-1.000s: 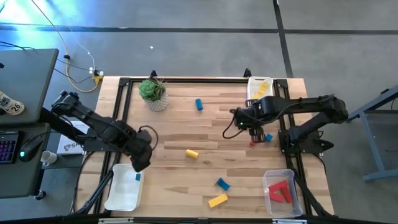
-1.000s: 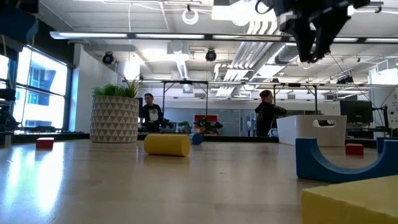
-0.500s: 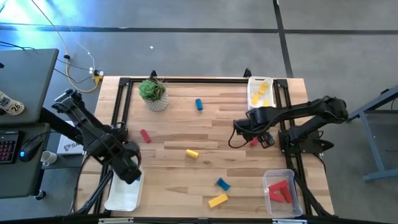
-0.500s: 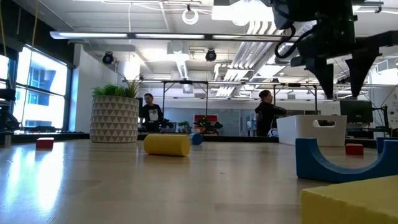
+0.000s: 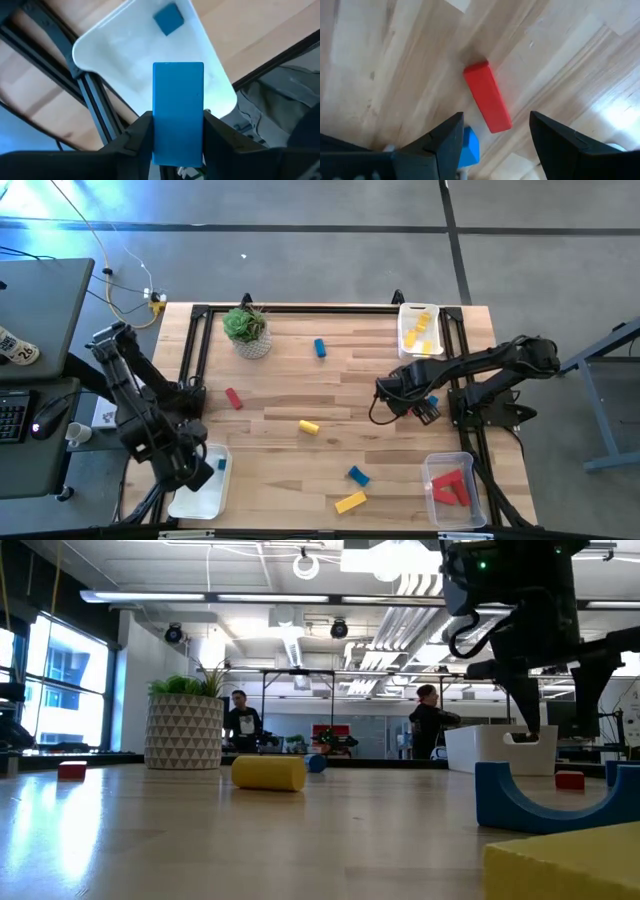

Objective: Sort & place blocks by color
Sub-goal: Put the blue block into the bottom white bin

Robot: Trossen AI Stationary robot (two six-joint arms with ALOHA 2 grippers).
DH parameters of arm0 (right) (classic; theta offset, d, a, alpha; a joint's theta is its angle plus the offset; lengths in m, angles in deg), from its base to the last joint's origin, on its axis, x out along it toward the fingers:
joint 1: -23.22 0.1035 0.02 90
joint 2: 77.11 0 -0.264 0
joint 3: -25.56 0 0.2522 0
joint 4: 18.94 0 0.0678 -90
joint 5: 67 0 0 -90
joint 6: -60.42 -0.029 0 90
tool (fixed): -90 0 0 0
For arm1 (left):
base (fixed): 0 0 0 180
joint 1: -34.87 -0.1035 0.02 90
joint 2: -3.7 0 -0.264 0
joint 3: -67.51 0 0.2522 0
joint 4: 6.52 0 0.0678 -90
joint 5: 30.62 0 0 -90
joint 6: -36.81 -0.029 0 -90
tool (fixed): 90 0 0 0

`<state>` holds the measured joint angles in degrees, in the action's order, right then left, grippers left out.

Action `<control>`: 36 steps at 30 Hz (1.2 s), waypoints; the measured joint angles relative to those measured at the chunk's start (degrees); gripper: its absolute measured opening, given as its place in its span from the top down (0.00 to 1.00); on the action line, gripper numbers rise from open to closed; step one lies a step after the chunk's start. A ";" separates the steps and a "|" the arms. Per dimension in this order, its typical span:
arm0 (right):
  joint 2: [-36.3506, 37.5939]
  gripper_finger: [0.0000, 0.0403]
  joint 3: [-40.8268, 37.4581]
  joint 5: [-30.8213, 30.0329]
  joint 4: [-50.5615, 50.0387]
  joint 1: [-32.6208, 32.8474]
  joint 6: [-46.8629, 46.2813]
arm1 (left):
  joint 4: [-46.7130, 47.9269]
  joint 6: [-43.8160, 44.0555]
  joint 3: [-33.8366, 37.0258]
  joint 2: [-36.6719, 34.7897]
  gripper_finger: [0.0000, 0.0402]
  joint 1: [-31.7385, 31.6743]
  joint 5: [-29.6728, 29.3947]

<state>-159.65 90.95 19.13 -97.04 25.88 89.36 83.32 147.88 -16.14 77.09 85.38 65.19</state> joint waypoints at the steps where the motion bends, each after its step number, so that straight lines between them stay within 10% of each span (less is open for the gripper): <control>1: 0.00 0.47 -0.36 -0.35 0.29 0.00 0.08 | 0.05 0.95 0.00 0.19 0.73 0.59 -0.01; 36: 0.00 0.47 -1.19 4.61 3.72 0.00 3.03 | -7.17 7.72 6.27 15.89 0.63 4.34 -1.12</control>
<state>-159.65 89.76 23.74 -93.32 25.88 92.39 76.15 155.59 -9.86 92.98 89.72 64.07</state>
